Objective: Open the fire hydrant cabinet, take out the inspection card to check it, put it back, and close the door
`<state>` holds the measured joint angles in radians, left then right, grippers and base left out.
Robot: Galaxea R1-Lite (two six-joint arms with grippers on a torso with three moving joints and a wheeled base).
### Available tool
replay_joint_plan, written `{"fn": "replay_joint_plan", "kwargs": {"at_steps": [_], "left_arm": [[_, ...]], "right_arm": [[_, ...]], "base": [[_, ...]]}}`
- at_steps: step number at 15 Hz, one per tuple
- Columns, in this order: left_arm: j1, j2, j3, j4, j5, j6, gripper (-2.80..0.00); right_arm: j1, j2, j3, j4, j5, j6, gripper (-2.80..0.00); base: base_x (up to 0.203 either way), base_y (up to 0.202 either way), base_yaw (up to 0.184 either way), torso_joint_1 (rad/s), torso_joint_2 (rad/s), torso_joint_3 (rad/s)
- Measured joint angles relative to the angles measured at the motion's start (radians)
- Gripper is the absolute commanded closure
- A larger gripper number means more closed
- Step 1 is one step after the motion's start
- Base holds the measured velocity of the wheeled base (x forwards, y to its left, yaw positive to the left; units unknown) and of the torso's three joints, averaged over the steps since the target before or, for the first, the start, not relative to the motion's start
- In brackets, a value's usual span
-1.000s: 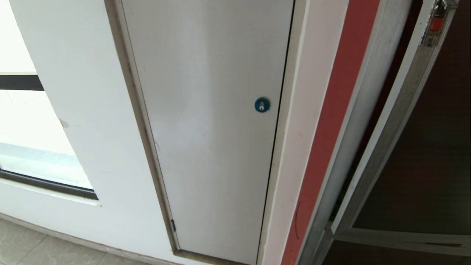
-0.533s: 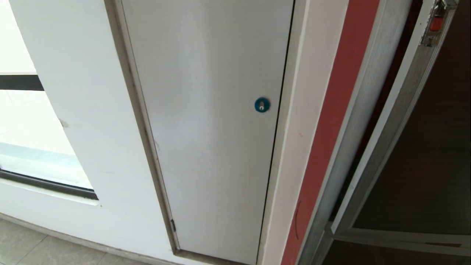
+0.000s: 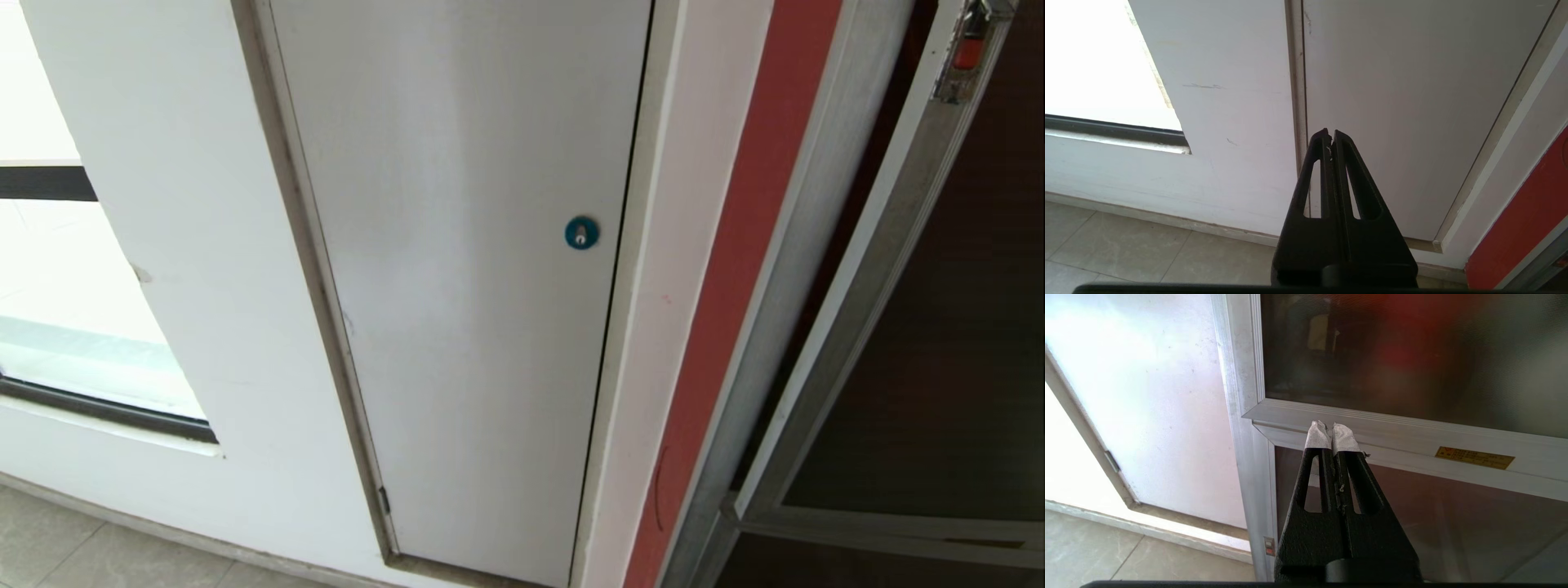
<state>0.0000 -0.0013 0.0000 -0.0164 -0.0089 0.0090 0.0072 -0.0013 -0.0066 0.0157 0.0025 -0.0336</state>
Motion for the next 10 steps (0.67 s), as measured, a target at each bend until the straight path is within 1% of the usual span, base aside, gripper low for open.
{"fn": "replay_joint_plan", "kwargs": {"at_steps": [7, 9, 10], "left_arm": [[0.000, 0.000, 0.000, -0.001, 0.001, -0.001, 0.00], [0.000, 0.000, -0.029, -0.006, 0.001, -0.015, 0.00], [0.000, 0.002, -0.075, -0.010, -0.004, -0.021, 0.00]], "right_arm": [[0.000, 0.000, 0.000, 0.000, 0.000, 0.000, 0.00], [0.000, 0.000, 0.000, 0.001, 0.000, 0.000, 0.00], [0.000, 0.000, 0.000, 0.001, 0.000, 0.000, 0.00]], "base": [[0.000, 0.000, 0.000, 0.000, 0.00, 0.000], [0.000, 0.000, 0.000, 0.000, 0.00, 0.000], [0.000, 0.000, 0.000, 0.000, 0.00, 0.000]]}}
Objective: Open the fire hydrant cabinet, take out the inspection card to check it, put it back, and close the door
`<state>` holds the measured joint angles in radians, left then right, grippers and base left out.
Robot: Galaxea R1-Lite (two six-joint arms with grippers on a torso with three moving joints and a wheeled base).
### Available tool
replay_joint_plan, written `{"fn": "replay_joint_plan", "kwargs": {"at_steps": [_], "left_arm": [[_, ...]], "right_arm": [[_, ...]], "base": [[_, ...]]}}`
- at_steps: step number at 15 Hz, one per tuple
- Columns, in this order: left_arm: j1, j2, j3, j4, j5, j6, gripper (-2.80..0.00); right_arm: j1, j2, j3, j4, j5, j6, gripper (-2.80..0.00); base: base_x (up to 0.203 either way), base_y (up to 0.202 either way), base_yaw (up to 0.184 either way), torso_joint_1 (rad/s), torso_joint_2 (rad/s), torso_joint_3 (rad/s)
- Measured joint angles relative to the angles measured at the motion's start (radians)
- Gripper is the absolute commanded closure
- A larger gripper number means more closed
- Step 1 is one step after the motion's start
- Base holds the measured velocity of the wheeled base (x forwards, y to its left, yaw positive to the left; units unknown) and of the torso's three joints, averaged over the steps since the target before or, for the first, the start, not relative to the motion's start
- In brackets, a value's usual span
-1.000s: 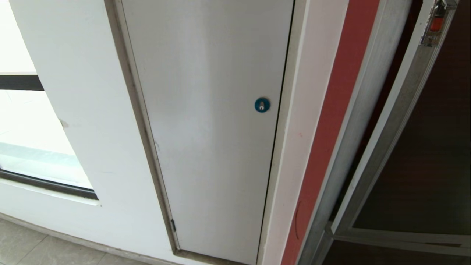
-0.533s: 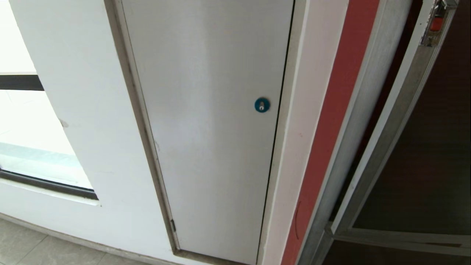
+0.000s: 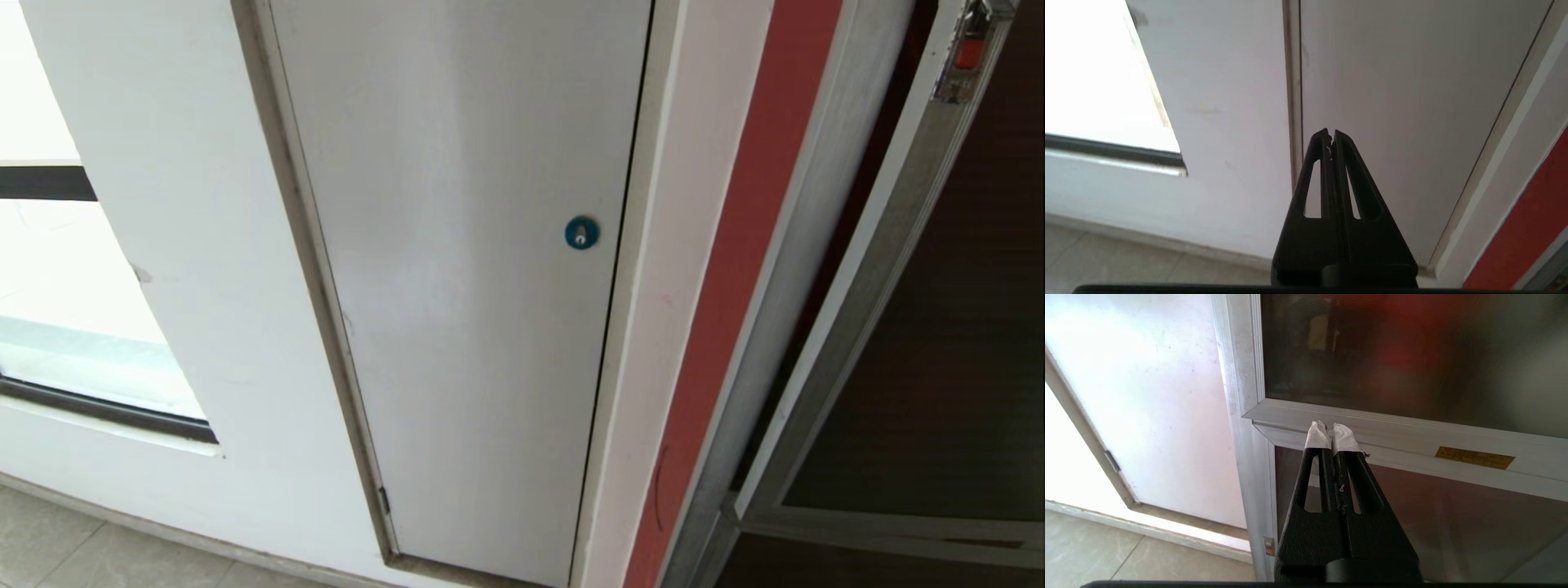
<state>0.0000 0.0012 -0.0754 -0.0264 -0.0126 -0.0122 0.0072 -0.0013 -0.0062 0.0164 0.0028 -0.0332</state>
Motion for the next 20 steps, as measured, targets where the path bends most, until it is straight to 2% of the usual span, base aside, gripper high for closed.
{"fn": "replay_joint_plan", "kwargs": {"at_steps": [3, 5, 7, 9, 11, 13, 15, 18, 20], "left_arm": [[0.000, 0.079, -0.157, 0.001, -0.055, -0.016, 0.00], [-0.006, 0.210, -0.296, -0.002, -0.127, -0.042, 0.00], [-0.019, 0.374, -0.437, -0.005, -0.262, -0.076, 0.00], [-0.048, 0.546, -0.566, -0.006, -0.434, -0.122, 0.00], [-0.121, 0.732, -0.684, -0.009, -0.605, -0.163, 0.00], [-0.232, 0.904, -0.765, -0.040, -0.718, -0.181, 0.00], [-0.344, 1.072, -0.817, -0.142, -0.773, -0.193, 0.00], [-0.484, 1.305, -0.908, -0.321, -0.791, -0.201, 0.00], [-0.552, 1.451, -1.007, -0.373, -0.794, -0.200, 0.00]], "right_arm": [[0.000, 0.000, 0.000, 0.000, 0.000, 0.000, 0.00], [0.000, 0.000, 0.000, 0.000, 0.000, 0.000, 0.00], [0.000, 0.000, 0.000, 0.000, 0.000, 0.000, 0.00], [0.000, 0.000, 0.000, 0.000, 0.000, 0.000, 0.00], [0.000, 0.000, 0.000, 0.000, 0.000, 0.000, 0.00], [0.000, 0.000, 0.000, 0.000, 0.000, 0.000, 0.00], [0.000, 0.000, 0.000, 0.000, 0.000, 0.000, 0.00], [0.000, 0.000, 0.000, 0.000, 0.000, 0.000, 0.00], [0.000, 0.000, 0.000, 0.000, 0.000, 0.000, 0.00]], "base": [[0.000, 0.000, 0.000, 0.000, 0.00, 0.000], [0.000, 0.000, 0.000, 0.000, 0.00, 0.000], [0.000, 0.000, 0.000, 0.000, 0.00, 0.000], [0.000, 0.000, 0.000, 0.000, 0.00, 0.000], [0.000, 0.000, 0.000, 0.000, 0.00, 0.000], [0.000, 0.000, 0.000, 0.000, 0.00, 0.000], [0.000, 0.000, 0.000, 0.000, 0.00, 0.000], [0.000, 0.000, 0.000, 0.000, 0.00, 0.000], [0.000, 0.000, 0.000, 0.000, 0.00, 0.000]]}}
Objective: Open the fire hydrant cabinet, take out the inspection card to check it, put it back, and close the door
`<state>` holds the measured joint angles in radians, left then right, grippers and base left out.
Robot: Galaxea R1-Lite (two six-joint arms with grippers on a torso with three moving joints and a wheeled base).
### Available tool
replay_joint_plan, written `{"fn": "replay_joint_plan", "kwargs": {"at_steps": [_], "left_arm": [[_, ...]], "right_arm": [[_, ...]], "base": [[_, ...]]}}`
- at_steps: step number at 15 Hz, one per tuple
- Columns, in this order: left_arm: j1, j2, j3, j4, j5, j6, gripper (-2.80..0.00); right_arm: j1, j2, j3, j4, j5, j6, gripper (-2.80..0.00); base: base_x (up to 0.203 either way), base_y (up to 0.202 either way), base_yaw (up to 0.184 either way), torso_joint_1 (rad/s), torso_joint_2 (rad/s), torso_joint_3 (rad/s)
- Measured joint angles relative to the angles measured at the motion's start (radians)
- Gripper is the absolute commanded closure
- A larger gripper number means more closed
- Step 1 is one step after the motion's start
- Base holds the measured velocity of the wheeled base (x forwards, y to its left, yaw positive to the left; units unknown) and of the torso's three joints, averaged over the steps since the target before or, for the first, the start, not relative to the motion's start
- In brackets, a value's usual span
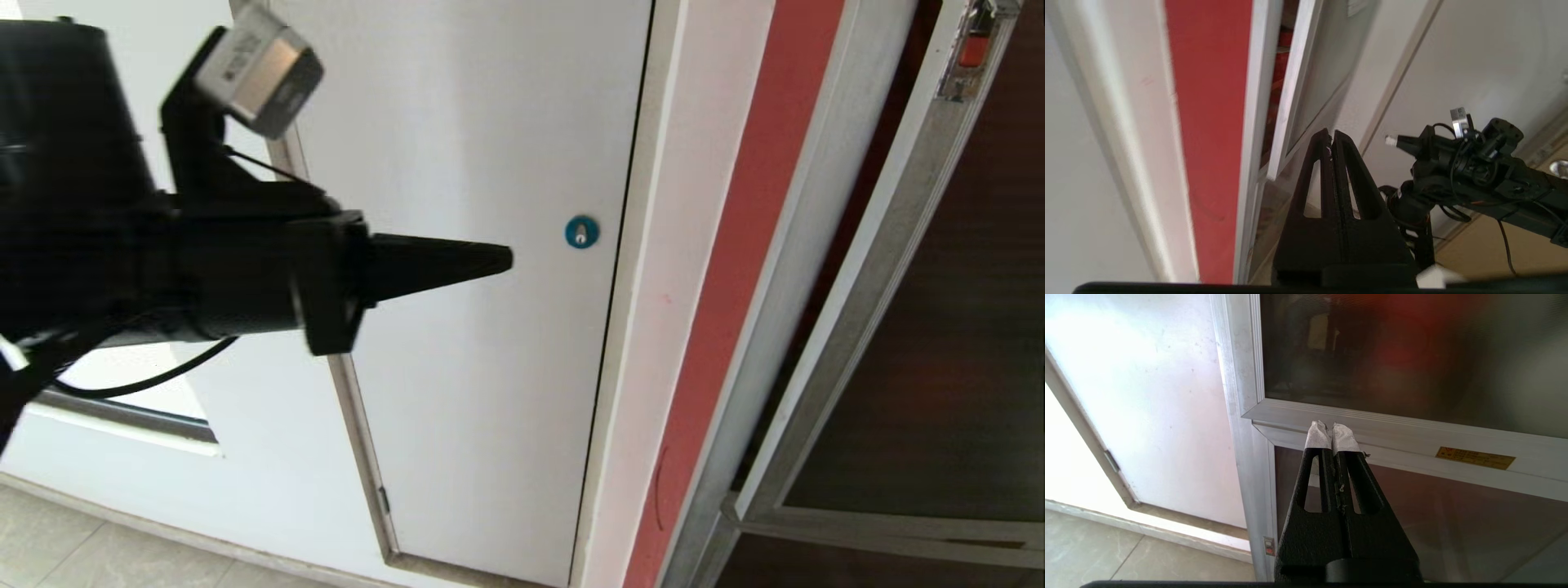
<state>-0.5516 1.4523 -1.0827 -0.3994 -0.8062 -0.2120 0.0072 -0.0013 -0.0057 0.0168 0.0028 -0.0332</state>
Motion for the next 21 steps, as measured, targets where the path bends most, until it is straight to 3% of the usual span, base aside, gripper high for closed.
{"fn": "replay_joint_plan", "kwargs": {"at_steps": [3, 6, 8, 12, 17, 21], "left_arm": [[-0.090, 0.180, -0.154, -0.017, 0.027, 0.004, 0.00], [-0.200, 0.322, -0.292, -0.016, 0.159, 0.037, 0.00], [-0.250, 0.400, -0.367, -0.007, 0.196, 0.045, 0.00], [-0.287, 0.524, -0.466, -0.003, 0.241, 0.074, 0.00], [-0.336, 0.652, -0.610, 0.012, 0.389, 0.156, 0.00], [-0.362, 0.736, -0.732, 0.071, 0.413, 0.192, 0.00]], "right_arm": [[0.000, 0.000, 0.000, 0.000, 0.000, 0.000, 0.00], [0.000, 0.000, 0.000, 0.000, 0.000, 0.000, 0.00], [0.000, 0.000, 0.000, 0.000, 0.000, 0.000, 0.00], [0.000, 0.000, 0.000, 0.000, 0.000, 0.000, 0.00], [0.000, 0.000, 0.000, 0.000, 0.000, 0.000, 0.00], [0.000, 0.000, 0.000, 0.000, 0.000, 0.000, 0.00]], "base": [[0.000, 0.000, 0.000, 0.000, 0.00, 0.000], [0.000, 0.000, 0.000, 0.000, 0.00, 0.000], [0.000, 0.000, 0.000, 0.000, 0.00, 0.000], [0.000, 0.000, 0.000, 0.000, 0.00, 0.000], [0.000, 0.000, 0.000, 0.000, 0.00, 0.000], [0.000, 0.000, 0.000, 0.000, 0.00, 0.000]]}}
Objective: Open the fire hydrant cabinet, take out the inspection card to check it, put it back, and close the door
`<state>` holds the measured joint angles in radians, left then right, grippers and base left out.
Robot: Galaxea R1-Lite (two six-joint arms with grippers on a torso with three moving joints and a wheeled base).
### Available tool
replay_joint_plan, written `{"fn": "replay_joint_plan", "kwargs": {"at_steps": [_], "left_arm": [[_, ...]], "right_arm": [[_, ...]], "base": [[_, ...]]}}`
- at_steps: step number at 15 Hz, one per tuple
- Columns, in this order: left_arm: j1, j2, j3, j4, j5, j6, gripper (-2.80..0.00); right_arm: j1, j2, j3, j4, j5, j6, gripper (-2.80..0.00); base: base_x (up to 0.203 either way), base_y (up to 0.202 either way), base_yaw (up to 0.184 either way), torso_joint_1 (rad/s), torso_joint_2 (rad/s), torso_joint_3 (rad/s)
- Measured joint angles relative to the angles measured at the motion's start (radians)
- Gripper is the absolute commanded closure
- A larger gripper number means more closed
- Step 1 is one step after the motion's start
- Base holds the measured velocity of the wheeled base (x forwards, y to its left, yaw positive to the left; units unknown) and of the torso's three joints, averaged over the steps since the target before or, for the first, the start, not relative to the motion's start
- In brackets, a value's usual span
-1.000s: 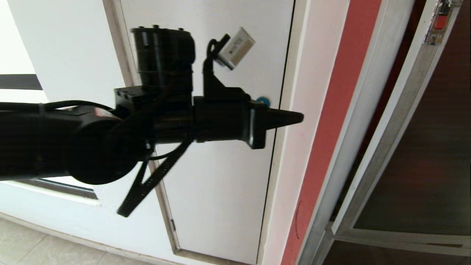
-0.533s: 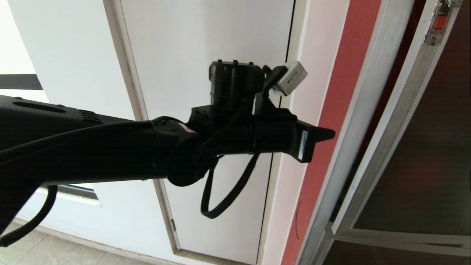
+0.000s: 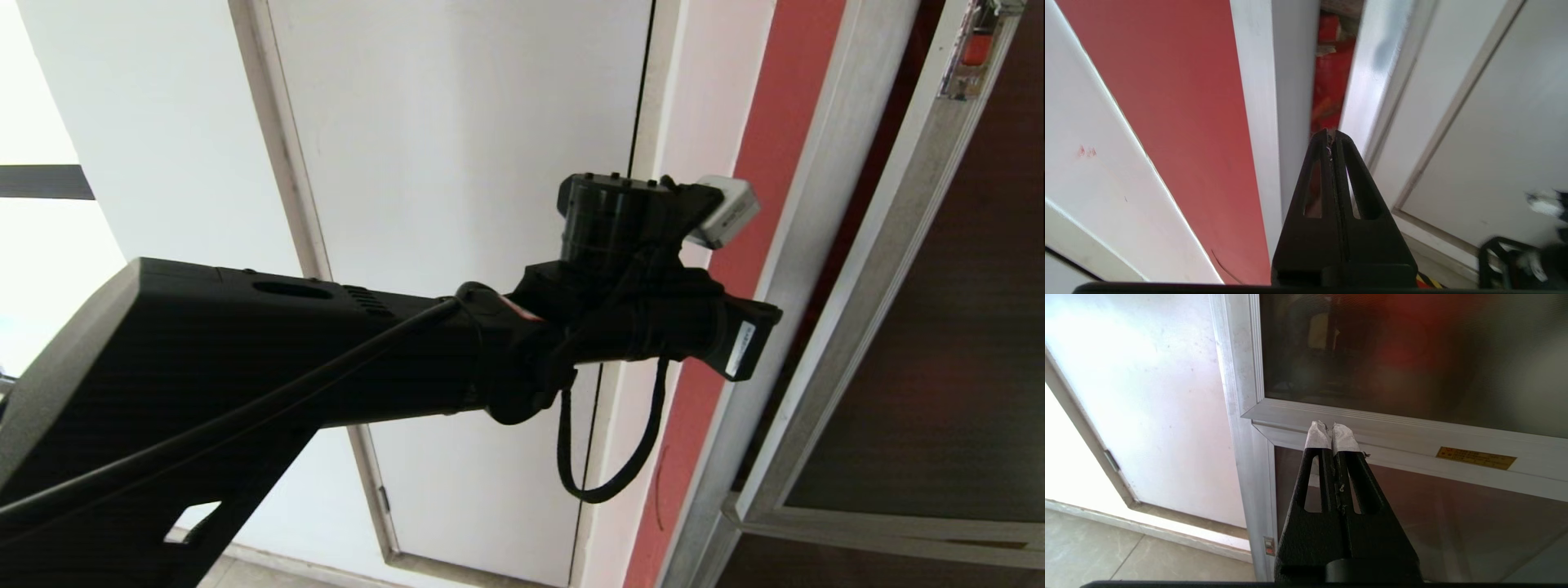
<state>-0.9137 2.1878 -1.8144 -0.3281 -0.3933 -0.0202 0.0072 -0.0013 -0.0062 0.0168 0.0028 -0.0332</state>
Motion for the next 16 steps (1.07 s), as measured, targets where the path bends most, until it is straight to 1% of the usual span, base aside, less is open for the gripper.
{"fn": "replay_joint_plan", "kwargs": {"at_steps": [6, 7, 9, 10, 16], "left_arm": [[-0.027, 0.095, -0.099, 0.017, 0.034, 0.004, 0.00], [-0.027, 0.104, -0.106, 0.022, 0.035, 0.009, 0.00], [-0.029, 0.119, -0.113, 0.024, 0.037, 0.049, 0.00], [-0.033, 0.125, -0.114, 0.024, 0.037, 0.054, 0.00], [-0.057, 0.147, -0.123, 0.013, 0.037, 0.055, 0.00]], "right_arm": [[0.000, 0.000, 0.000, 0.000, 0.000, 0.000, 0.00], [0.000, 0.000, 0.000, 0.000, 0.000, 0.000, 0.00], [0.000, 0.000, 0.000, 0.000, 0.000, 0.000, 0.00], [0.000, 0.000, 0.000, 0.000, 0.000, 0.000, 0.00], [0.000, 0.000, 0.000, 0.000, 0.000, 0.000, 0.00]], "base": [[0.000, 0.000, 0.000, 0.000, 0.00, 0.000], [0.000, 0.000, 0.000, 0.000, 0.00, 0.000], [0.000, 0.000, 0.000, 0.000, 0.00, 0.000], [0.000, 0.000, 0.000, 0.000, 0.00, 0.000], [0.000, 0.000, 0.000, 0.000, 0.00, 0.000]]}}
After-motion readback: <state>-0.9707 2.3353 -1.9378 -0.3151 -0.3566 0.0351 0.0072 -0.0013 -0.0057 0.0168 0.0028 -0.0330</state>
